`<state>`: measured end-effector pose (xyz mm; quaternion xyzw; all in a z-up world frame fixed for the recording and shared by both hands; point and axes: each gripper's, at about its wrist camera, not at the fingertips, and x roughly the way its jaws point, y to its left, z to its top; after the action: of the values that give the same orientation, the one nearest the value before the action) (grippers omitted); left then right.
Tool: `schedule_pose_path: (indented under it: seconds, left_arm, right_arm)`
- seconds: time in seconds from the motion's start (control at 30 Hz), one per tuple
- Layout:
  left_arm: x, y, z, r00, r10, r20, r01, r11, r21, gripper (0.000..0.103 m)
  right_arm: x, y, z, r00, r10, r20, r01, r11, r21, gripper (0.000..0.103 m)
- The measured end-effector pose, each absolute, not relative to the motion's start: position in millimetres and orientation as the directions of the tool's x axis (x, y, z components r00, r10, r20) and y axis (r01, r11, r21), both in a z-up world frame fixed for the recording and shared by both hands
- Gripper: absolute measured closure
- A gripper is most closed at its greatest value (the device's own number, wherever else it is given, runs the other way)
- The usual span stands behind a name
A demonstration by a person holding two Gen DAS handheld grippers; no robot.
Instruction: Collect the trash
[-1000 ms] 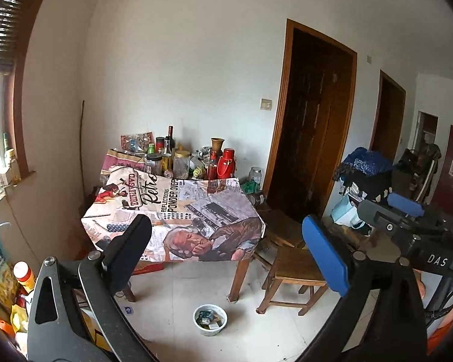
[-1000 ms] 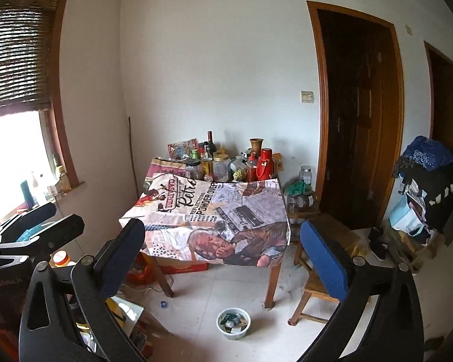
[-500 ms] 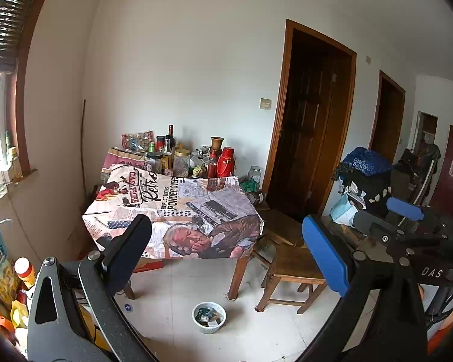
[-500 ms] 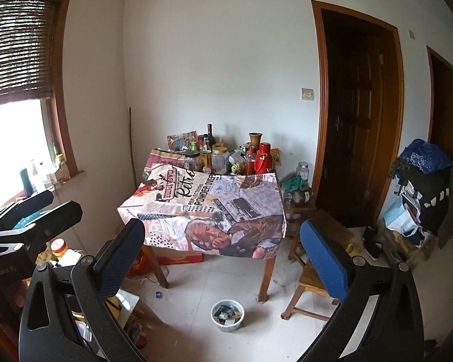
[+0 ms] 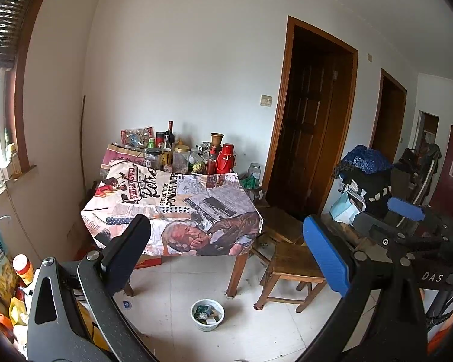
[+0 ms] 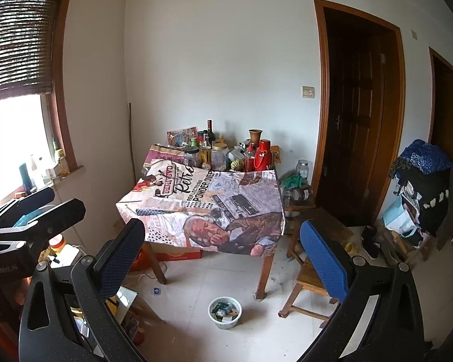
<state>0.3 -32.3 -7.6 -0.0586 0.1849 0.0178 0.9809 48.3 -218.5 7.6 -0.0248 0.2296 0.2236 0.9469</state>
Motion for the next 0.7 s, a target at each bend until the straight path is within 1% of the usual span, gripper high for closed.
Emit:
schedule_pose_path:
  seconds: [0.7]
  left_arm:
    - [0.9, -35.7, -12.3, 0.935, 0.008, -0.355, -0.047, 0.994, -0.101, 0.001]
  right_arm:
    - [45.2, -213.3, 13.8, 0.801, 0.396, -0.449, -0.430, 0.902, 0.029, 0.001]
